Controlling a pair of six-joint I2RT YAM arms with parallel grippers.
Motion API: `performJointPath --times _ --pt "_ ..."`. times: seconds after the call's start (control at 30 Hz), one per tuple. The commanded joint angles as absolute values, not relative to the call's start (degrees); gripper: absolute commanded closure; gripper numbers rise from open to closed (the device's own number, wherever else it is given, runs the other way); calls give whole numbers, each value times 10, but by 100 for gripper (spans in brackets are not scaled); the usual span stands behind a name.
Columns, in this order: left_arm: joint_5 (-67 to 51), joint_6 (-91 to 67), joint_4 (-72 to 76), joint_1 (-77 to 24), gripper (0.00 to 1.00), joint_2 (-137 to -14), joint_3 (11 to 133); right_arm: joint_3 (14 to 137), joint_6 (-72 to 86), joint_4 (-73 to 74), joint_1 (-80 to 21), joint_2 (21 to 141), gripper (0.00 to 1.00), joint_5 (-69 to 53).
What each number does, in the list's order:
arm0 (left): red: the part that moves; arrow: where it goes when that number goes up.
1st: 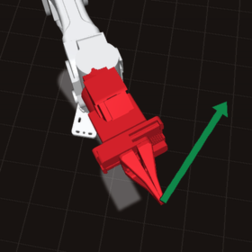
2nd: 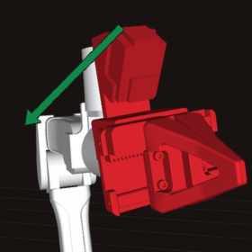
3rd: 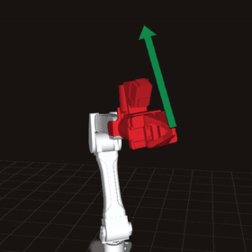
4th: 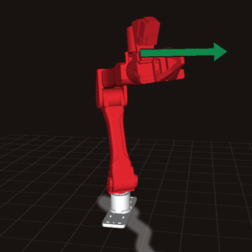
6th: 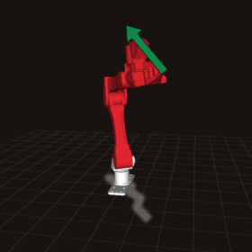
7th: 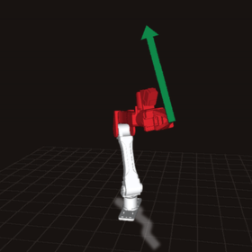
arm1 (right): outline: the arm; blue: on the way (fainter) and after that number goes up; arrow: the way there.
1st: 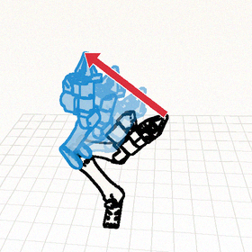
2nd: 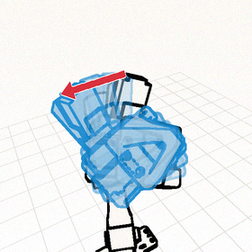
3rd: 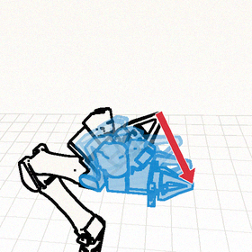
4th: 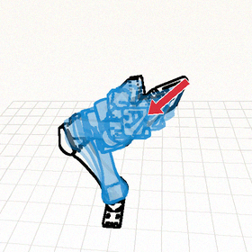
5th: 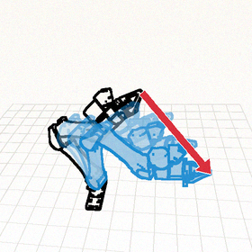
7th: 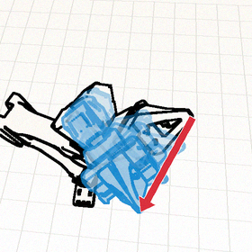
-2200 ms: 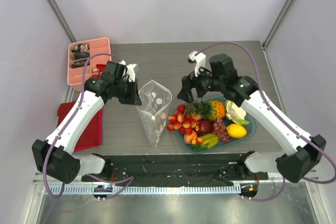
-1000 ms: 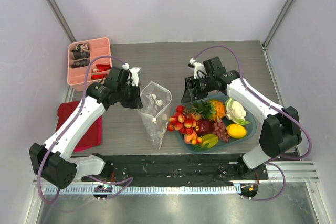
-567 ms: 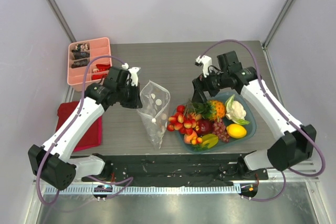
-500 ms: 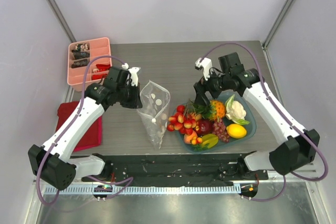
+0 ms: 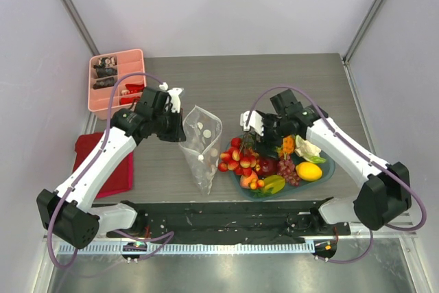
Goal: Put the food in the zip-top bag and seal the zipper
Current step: Pick up the fake fruit from the bin.
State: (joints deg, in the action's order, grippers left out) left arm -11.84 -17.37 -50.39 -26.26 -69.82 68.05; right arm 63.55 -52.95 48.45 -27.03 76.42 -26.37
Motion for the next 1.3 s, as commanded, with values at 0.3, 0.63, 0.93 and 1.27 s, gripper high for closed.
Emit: performJointPath --times 0.3,0.63,0.93,1.27 --pt "-124 -160 -487 -264 100 -686 680 628 -574 385 -286 834 46 -200" --pt "-126 -158 -487 -264 100 -685 684 632 -564 405 -286 778 93 -185" --pt "-126 -156 -489 -264 100 -686 692 671 -518 412 -286 754 99 -183" --pt "-130 -159 -487 -265 100 -690 694 686 -486 411 -278 721 99 -190"
